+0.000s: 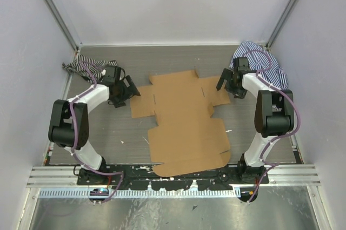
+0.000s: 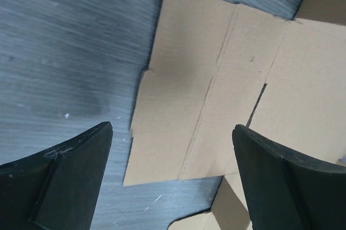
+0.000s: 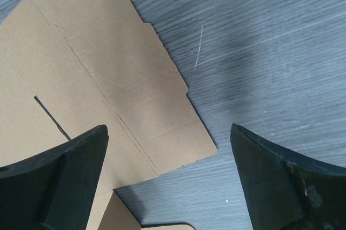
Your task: Fold the paper box
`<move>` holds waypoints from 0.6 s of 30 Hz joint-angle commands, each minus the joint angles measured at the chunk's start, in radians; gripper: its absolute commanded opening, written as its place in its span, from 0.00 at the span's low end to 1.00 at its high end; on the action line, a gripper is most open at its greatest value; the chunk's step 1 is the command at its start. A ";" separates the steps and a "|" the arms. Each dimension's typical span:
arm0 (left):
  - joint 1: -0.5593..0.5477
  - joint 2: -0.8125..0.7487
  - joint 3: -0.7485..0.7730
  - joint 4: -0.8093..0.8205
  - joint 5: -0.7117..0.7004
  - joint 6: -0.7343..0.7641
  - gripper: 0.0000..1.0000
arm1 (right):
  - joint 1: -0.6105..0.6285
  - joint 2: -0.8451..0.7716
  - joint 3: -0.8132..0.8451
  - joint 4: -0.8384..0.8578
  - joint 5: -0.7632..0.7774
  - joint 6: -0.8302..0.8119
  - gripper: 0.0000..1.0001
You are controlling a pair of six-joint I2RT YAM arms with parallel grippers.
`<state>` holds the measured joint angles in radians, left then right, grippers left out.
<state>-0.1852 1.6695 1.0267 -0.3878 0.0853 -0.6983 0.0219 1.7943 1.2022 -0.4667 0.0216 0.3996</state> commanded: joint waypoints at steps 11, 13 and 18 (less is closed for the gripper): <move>0.004 0.063 0.009 0.095 0.050 -0.009 0.99 | -0.008 0.028 -0.025 0.109 -0.104 -0.012 1.00; 0.004 0.048 0.038 0.076 0.035 -0.004 0.98 | 0.010 0.002 -0.007 0.095 -0.074 -0.021 1.00; 0.003 0.043 0.180 0.004 0.014 0.013 0.93 | 0.099 0.012 0.167 0.033 0.008 -0.068 0.97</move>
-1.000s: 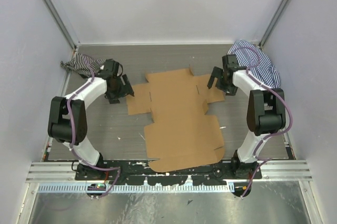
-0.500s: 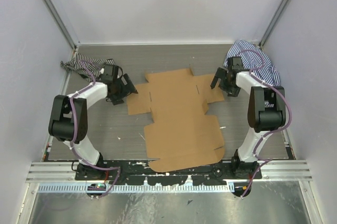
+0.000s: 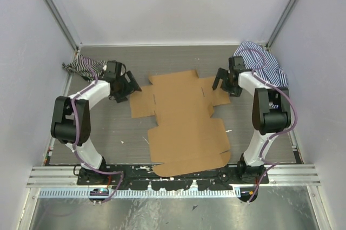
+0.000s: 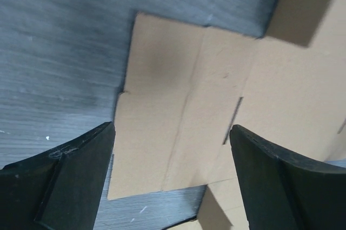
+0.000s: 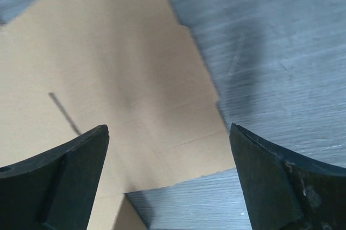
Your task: Fold the paper box
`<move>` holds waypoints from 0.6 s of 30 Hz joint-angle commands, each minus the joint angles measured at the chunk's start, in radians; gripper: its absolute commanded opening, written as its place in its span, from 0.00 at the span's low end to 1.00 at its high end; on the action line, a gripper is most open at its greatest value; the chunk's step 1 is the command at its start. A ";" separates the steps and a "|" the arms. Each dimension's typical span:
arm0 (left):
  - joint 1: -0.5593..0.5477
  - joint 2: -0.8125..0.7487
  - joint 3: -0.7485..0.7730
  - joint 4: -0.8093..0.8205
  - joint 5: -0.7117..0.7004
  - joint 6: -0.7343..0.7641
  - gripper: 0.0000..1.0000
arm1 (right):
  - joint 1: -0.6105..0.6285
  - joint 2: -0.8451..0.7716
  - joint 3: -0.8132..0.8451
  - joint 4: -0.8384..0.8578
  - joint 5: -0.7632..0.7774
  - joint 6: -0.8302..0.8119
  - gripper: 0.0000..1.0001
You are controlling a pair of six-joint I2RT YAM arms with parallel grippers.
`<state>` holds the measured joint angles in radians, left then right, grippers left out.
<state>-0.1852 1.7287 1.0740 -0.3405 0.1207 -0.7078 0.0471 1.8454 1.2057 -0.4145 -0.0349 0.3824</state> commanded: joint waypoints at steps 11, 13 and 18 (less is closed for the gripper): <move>0.001 0.016 0.296 -0.136 -0.027 0.090 0.88 | 0.189 0.285 0.711 -0.212 0.135 -0.104 0.76; 0.002 0.018 0.293 -0.134 -0.020 0.095 0.88 | 0.193 0.337 0.774 -0.233 0.129 -0.114 0.71; -0.002 0.028 0.297 -0.131 -0.006 0.103 0.85 | 0.220 0.399 0.819 -0.199 0.115 -0.176 0.57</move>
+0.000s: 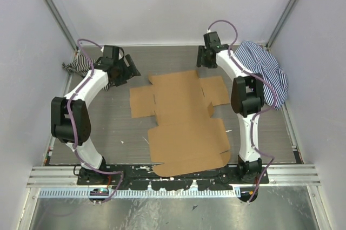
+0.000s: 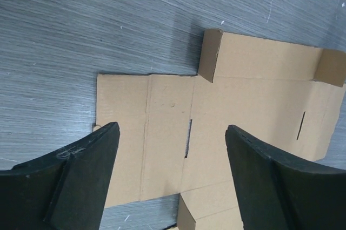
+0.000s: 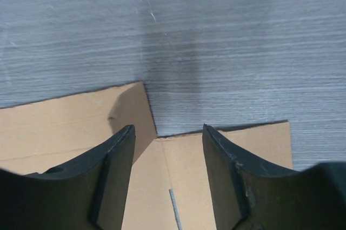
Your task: Fold the paper box
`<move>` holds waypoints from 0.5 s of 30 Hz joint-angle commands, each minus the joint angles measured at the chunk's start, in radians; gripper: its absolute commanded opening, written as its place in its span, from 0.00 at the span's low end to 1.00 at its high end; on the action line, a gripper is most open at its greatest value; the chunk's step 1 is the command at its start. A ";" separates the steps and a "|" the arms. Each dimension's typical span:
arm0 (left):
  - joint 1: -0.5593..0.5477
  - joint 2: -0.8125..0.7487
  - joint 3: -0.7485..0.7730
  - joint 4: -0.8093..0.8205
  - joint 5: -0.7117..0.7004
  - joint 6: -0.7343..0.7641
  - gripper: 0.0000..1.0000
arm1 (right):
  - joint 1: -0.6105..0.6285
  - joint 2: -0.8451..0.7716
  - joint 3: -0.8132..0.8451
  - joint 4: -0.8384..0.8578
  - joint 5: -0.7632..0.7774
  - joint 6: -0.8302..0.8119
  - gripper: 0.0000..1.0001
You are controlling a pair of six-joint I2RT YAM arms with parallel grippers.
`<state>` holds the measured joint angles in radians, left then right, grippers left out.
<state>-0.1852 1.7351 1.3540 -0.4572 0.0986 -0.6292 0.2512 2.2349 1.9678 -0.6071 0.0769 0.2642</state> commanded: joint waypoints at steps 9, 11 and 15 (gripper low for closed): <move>-0.007 0.015 0.016 -0.017 0.020 0.028 0.84 | 0.032 0.018 0.057 0.016 0.015 -0.063 0.55; -0.009 0.014 0.015 -0.018 0.020 0.028 0.84 | 0.039 -0.002 0.035 0.025 0.028 -0.063 0.55; -0.013 0.020 0.013 -0.015 0.019 0.027 0.84 | 0.050 -0.051 -0.031 0.070 0.013 -0.054 0.56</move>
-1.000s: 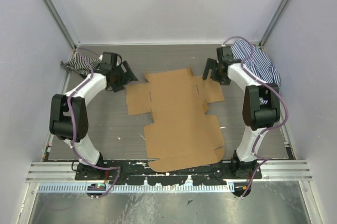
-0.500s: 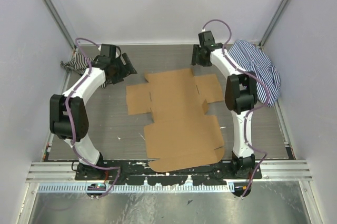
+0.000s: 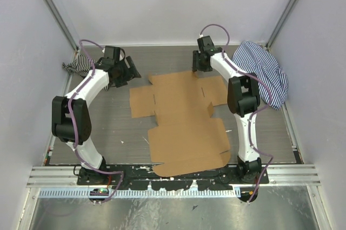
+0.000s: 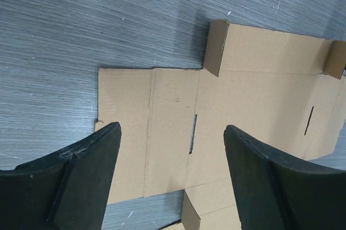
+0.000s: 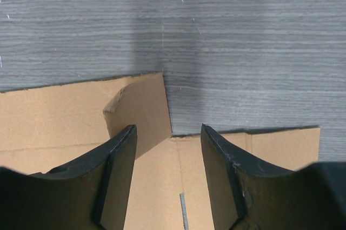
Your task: Fold the paper box
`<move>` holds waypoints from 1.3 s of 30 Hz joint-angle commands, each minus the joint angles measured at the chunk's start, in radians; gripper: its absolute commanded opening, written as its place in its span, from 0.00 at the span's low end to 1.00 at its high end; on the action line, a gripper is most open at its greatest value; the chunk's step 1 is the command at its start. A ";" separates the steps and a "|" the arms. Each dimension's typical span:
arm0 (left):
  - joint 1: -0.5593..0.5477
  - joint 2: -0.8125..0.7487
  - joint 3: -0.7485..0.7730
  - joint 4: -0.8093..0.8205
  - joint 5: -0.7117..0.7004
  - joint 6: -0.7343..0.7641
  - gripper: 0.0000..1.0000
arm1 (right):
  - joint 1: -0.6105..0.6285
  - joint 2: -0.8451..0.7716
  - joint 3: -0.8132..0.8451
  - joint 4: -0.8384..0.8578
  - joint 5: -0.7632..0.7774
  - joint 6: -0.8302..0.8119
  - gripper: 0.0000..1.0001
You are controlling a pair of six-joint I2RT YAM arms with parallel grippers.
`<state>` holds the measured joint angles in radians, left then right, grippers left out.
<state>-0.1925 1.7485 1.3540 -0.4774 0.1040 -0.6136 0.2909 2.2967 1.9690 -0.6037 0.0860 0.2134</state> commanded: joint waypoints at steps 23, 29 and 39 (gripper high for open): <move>-0.014 0.024 0.014 0.000 0.008 0.017 0.83 | 0.033 -0.035 0.097 0.010 0.033 -0.012 0.54; -0.015 0.025 0.019 -0.001 0.010 0.018 0.83 | 0.033 0.015 0.150 -0.014 0.039 -0.017 0.51; -0.017 0.028 0.035 -0.010 0.008 0.023 0.82 | 0.037 0.068 0.207 -0.056 0.030 -0.030 0.35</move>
<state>-0.2058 1.7695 1.3544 -0.4786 0.1062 -0.6029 0.3191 2.3714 2.1159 -0.6476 0.1074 0.2012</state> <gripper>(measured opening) 0.828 0.400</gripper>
